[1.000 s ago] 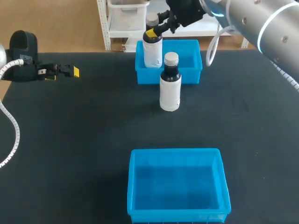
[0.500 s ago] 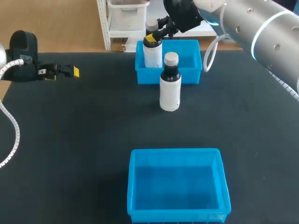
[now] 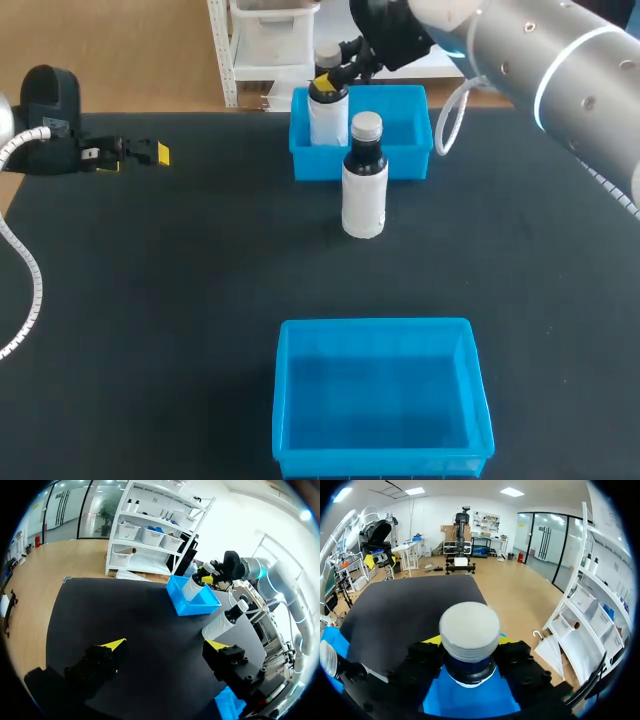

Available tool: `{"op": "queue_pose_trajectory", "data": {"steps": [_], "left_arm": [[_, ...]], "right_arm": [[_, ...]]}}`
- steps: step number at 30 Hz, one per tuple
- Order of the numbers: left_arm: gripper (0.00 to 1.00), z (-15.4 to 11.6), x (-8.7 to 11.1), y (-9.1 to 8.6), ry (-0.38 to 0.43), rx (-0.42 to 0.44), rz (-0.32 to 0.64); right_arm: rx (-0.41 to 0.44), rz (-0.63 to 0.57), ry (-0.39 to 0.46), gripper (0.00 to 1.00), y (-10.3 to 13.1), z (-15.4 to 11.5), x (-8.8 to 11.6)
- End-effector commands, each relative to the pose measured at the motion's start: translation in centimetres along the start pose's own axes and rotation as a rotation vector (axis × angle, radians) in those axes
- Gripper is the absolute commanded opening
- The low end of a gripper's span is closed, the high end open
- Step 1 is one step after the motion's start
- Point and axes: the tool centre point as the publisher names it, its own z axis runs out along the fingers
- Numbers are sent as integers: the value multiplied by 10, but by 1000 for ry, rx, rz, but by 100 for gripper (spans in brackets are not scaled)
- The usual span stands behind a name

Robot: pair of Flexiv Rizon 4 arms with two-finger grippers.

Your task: Pick up the bottle, and place it in the far bin if it is heavy, or in the near bin if it is light.

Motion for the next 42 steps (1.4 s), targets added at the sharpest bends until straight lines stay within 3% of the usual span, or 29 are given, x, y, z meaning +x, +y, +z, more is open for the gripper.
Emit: {"op": "queue_pose_trajectory", "data": {"steps": [1,12,23,32,42], "left_arm": [[100,0,0,0,0,0,0],[100,0,0,0,0,0,0],[100,0,0,0,0,0,0],[100,0,0,0,0,0,0],[100,0,0,0,0,0,0]], "right_arm": [[-331,4,5,100,-11,4,-1],[-265,30,5,100,-16,-34,5],[-117,99,14,100,-5,-123,37],[2,114,2,100,44,-188,52],[44,112,-5,100,108,-203,66]]}}
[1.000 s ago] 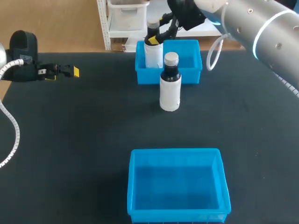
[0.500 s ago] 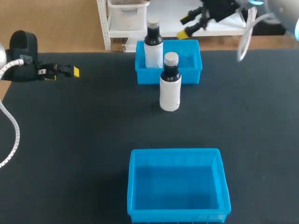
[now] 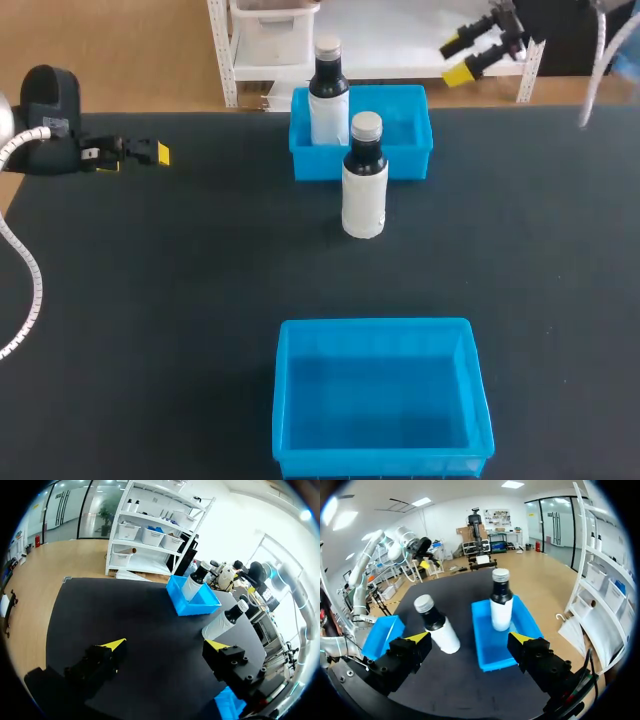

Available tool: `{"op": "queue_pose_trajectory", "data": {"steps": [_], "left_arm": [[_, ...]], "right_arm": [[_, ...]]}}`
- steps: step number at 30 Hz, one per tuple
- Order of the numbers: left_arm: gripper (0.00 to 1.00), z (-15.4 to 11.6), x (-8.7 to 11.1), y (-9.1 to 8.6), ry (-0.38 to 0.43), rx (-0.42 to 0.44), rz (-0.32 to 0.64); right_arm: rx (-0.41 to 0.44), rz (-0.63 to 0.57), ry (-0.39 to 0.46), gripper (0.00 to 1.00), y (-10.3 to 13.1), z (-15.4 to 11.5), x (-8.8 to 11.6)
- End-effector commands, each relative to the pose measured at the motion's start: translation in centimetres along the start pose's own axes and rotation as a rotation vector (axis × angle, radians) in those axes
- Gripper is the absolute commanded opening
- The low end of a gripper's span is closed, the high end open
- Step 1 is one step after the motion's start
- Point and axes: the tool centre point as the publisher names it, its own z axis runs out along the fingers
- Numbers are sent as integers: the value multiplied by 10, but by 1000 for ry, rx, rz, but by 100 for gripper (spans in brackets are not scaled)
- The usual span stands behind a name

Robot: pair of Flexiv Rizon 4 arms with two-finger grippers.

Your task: Pick up the bottle, and place it in the far bin if it is heavy, or in the near bin if it is light.

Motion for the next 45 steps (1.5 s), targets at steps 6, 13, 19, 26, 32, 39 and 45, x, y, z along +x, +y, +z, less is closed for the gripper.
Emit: {"op": "queue_pose_trajectory", "data": {"steps": [6,13,19,26,32,39,45], "left_arm": [[100,0,0,0,0,0,0],[100,0,0,0,0,0,0],[100,0,0,0,0,0,0],[100,0,0,0,0,0,0],[100,0,0,0,0,0,0],[100,0,0,0,0,0,0],[100,0,0,0,0,0,0]], "right_arm": [[314,-104,-41,100,94,17,21],[330,-142,-20,100,103,38,26],[348,-134,-25,100,106,50,29],[350,-124,-50,100,103,75,34],[342,-133,-62,100,96,88,31],[314,-154,-76,100,86,93,24],[264,-156,-113,100,83,95,20]]}}
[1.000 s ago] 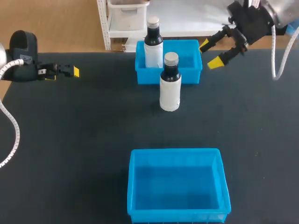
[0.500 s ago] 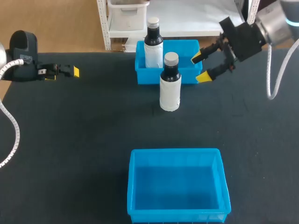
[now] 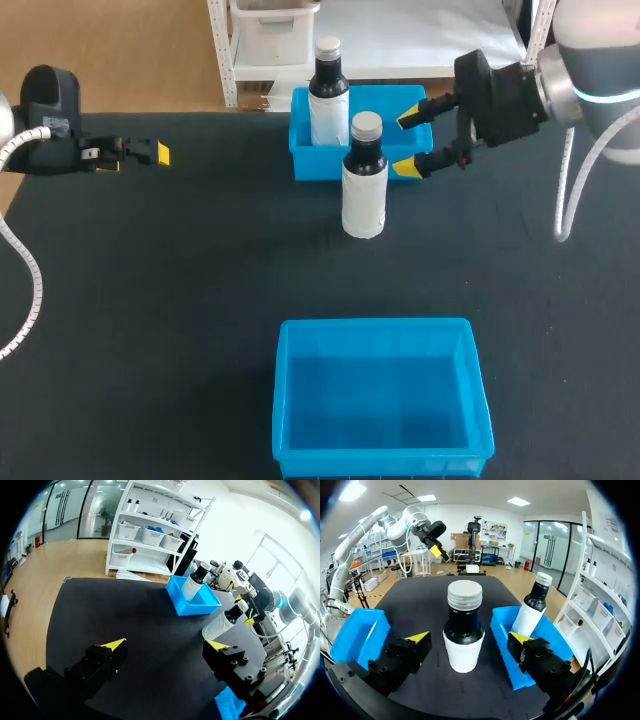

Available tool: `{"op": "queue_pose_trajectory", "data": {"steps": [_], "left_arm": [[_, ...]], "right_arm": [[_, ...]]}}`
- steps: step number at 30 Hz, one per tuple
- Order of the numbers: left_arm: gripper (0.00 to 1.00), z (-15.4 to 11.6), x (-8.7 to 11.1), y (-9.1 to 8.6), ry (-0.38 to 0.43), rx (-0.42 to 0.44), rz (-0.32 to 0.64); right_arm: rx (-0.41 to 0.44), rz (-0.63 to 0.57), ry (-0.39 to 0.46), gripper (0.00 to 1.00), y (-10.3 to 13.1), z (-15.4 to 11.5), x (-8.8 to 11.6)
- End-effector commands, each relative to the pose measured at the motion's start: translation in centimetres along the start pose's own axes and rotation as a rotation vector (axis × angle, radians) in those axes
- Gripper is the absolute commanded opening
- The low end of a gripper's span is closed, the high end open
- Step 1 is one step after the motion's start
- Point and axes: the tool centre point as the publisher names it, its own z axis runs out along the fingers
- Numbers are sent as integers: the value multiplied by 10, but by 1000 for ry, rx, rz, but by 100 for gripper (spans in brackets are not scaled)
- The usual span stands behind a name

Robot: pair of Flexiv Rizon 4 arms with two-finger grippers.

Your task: Pick up the bottle, and place it in the far bin if it is heavy, or in the near bin if it is light.

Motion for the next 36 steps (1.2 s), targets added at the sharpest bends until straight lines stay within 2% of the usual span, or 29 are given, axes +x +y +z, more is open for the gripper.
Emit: {"op": "queue_pose_trajectory", "data": {"steps": [1,12,19,28,36], "left_arm": [[100,0,0,0,0,0,0],[100,0,0,0,0,0,0],[100,0,0,0,0,0,0],[100,0,0,0,0,0,0],[100,0,0,0,0,0,0]], "right_arm": [[37,-6,-16,100,3,2,2],[-20,-26,-7,100,1,7,-2],[-50,-43,-4,100,0,15,-12],[-101,-58,-35,100,3,29,-22],[-142,-52,-64,100,1,37,-24]]}}
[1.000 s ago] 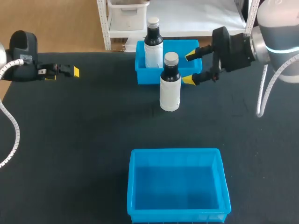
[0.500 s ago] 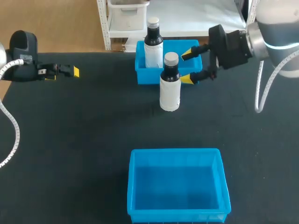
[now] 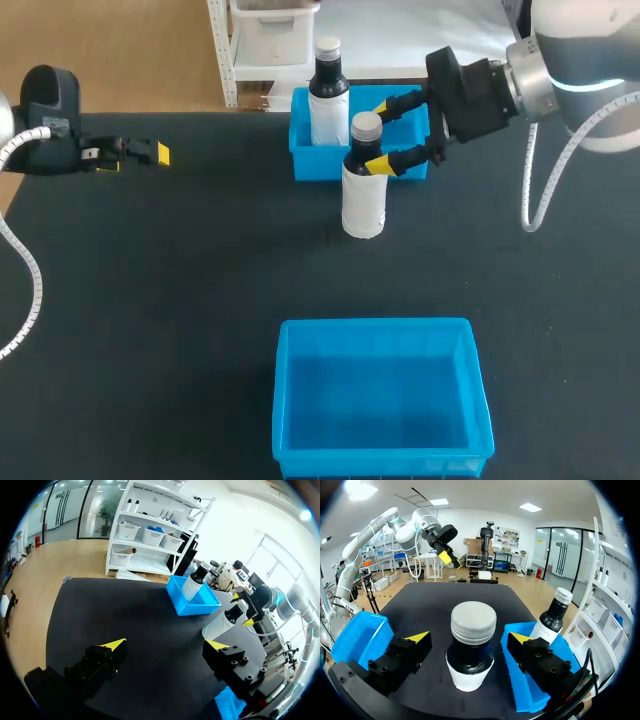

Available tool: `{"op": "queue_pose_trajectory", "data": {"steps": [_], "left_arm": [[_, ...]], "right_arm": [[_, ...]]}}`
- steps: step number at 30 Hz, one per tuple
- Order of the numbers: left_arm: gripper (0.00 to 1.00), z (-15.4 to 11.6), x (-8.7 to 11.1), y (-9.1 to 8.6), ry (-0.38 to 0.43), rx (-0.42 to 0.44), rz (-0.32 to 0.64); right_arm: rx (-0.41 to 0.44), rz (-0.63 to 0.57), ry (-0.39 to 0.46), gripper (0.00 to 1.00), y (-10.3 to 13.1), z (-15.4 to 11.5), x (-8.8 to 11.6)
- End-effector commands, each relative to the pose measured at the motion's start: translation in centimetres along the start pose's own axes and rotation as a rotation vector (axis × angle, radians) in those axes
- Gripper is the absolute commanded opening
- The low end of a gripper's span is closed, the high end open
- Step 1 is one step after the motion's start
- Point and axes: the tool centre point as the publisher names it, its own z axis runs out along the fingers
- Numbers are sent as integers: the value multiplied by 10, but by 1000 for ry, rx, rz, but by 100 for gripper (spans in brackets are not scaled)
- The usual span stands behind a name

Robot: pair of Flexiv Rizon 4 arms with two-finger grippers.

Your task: Pick up the bottle, and place it in the far bin if it is heavy, or in the near bin if it is light.

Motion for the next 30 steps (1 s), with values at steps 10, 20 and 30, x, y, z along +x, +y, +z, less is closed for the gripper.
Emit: {"op": "queue_pose_trajectory", "data": {"steps": [10,20,30], "left_arm": [[100,0,0,0,0,0,0],[100,0,0,0,0,0,0],[100,0,0,0,0,0,0]], "right_arm": [[-35,0,20,100,-8,8,-4],[-51,7,29,100,-5,12,-6],[-65,15,43,100,-3,15,-4]]}}
